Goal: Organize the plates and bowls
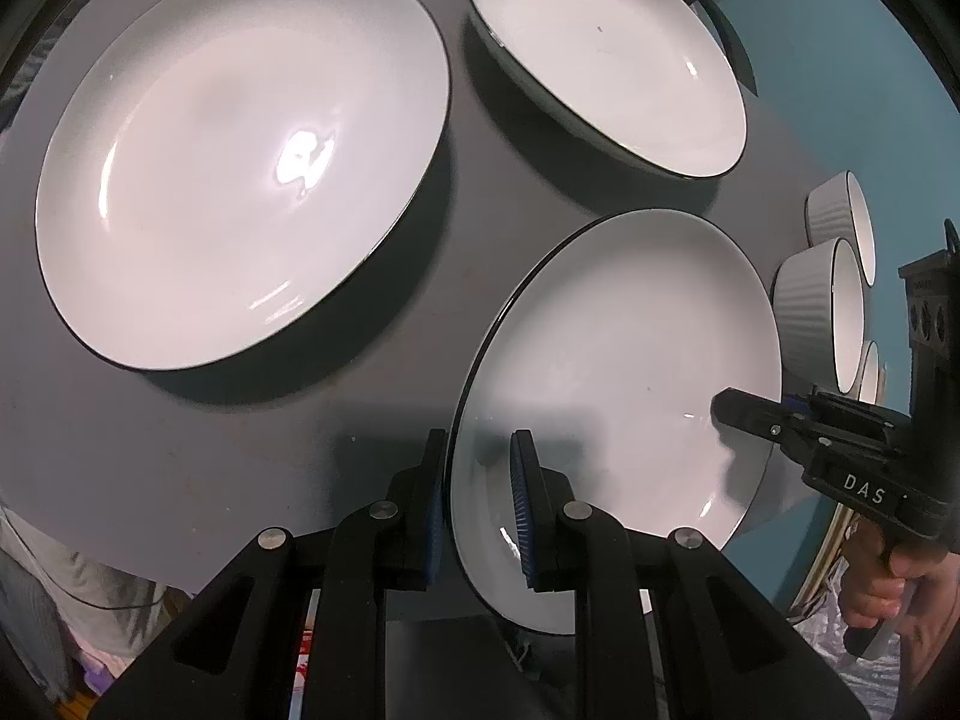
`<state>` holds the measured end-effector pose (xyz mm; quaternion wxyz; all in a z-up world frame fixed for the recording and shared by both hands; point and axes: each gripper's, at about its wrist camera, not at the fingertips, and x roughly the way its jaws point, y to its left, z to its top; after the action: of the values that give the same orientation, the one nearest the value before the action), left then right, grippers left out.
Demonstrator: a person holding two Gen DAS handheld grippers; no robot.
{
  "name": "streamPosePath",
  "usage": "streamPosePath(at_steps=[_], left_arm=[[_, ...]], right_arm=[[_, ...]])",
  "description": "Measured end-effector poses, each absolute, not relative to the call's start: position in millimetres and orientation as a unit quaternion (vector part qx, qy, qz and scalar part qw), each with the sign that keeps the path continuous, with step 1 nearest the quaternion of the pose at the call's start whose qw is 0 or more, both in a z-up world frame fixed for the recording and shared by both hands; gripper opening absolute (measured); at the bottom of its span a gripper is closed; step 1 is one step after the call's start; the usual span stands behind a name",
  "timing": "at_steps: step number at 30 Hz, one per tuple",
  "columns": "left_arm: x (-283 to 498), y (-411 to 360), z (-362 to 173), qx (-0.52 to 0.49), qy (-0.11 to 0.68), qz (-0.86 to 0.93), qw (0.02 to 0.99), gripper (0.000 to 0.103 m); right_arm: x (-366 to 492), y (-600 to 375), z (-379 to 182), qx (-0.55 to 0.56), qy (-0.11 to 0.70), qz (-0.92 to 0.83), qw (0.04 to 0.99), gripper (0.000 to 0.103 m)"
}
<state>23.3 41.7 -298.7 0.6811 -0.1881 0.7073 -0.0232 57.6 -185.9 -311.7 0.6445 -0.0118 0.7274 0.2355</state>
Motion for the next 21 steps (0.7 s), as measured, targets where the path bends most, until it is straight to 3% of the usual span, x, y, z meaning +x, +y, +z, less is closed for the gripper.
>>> streamPosePath(at_steps=[21], left_arm=[[52.9,66.4,-266.0,-0.196,0.689,-0.03,0.697,0.019]], right_arm=[[77.0,-199.2,-278.6,-0.001,0.712,0.24,0.66,0.016]])
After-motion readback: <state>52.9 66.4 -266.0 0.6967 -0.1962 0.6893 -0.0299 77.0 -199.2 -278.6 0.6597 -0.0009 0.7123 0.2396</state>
